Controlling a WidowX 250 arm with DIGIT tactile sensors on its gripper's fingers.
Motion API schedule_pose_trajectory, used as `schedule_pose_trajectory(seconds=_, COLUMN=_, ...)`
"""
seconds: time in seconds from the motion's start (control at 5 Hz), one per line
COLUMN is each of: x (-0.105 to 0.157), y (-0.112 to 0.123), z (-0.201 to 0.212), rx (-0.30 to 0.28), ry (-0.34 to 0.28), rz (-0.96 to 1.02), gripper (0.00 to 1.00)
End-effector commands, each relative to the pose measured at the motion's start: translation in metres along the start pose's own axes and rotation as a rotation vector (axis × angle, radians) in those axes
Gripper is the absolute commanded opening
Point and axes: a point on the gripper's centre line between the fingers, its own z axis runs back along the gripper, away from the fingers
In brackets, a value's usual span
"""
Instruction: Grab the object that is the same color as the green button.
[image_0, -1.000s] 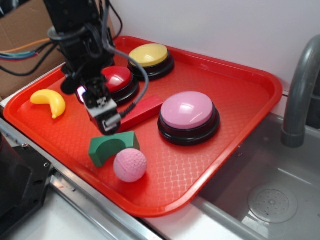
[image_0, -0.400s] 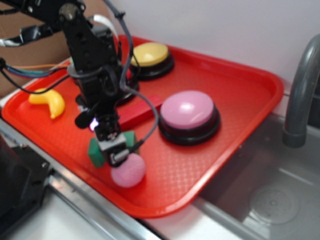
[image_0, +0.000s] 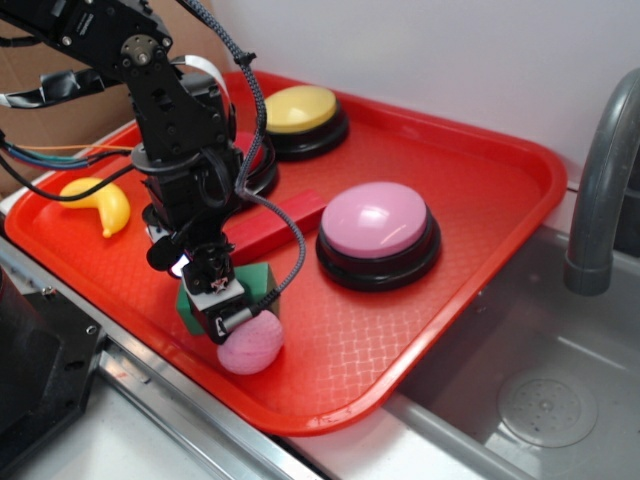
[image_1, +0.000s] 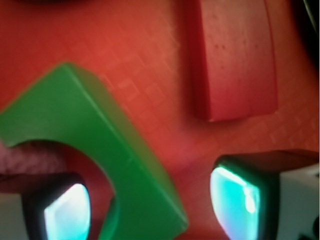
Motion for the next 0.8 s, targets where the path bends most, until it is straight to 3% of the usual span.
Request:
schedule_pose_trajectory(seconds=0.0, x=0.003, y=0.003, z=-0.003, rx=0.007, ry=0.004, rz=0.049, gripper=0.00)
schedule_pose_trajectory(seconds=0.4, x=0.010, y=0.003, z=0.023, rx=0.003, ry=0.008, rz=0.172, gripper=0.00)
schedule_pose_trajectory(seconds=0.6, x=0.015, y=0.003, z=0.048, rx=-0.035, ry=-0.007, rz=0.249, gripper=0.00)
